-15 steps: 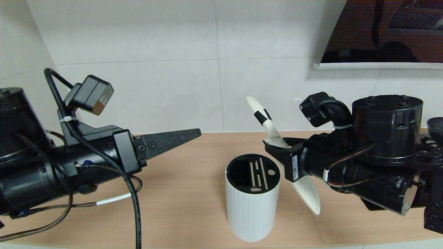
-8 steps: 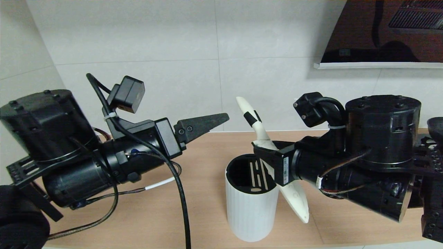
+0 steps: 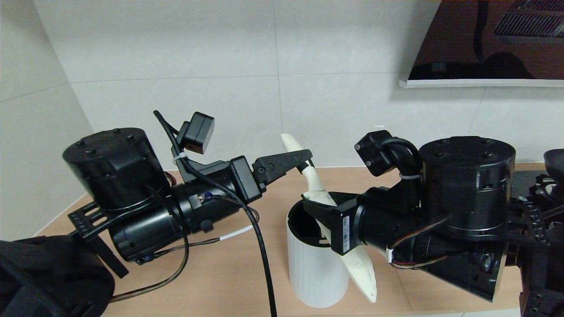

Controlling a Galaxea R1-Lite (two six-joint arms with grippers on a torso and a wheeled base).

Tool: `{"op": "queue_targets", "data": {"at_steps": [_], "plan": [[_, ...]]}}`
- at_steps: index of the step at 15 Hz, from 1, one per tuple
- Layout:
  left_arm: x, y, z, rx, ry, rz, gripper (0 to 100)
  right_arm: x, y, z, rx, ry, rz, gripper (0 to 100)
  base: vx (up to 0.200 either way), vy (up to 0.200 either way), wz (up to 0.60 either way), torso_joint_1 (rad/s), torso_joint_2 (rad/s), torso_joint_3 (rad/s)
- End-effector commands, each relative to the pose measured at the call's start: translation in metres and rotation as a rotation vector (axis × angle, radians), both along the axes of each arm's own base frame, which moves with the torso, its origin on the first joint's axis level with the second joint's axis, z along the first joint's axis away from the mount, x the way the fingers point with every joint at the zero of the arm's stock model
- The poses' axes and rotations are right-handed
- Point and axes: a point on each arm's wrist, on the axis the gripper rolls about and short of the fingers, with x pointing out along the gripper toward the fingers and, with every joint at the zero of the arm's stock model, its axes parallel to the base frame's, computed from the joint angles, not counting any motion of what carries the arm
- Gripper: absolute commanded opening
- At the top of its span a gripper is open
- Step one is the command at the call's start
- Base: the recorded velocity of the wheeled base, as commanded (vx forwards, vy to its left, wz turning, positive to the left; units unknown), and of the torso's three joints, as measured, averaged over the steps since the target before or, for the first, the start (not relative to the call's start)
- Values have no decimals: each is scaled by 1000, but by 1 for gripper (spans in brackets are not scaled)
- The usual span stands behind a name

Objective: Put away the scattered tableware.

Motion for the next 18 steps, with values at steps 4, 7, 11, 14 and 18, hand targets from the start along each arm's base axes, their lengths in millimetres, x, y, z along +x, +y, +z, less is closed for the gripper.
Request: {"op": "queue_targets", "data": {"at_steps": [4, 7, 11, 14, 18], "plan": [[10, -18, -20, 10, 12, 9, 100, -4, 5, -3, -6, 7, 18, 0, 0, 0, 0, 0, 0, 0], [11, -18, -21, 12, 16, 18, 100, -7, 6, -2, -4, 7, 28, 0, 0, 0, 0, 0, 0, 0], [13, -19, -22, 11, 15, 38, 100, -9, 6, -3, -8, 7, 37, 0, 0, 0, 0, 0, 0, 0], [14, -19, -23, 8, 12, 43, 100, -10, 6, -4, -11, 9, 37, 0, 0, 0, 0, 0, 0, 0], [14, -20, -24, 13, 12, 41, 0, -10, 5, -5, -14, 10, 39, 0, 0, 0, 0, 0, 0, 0]]}}
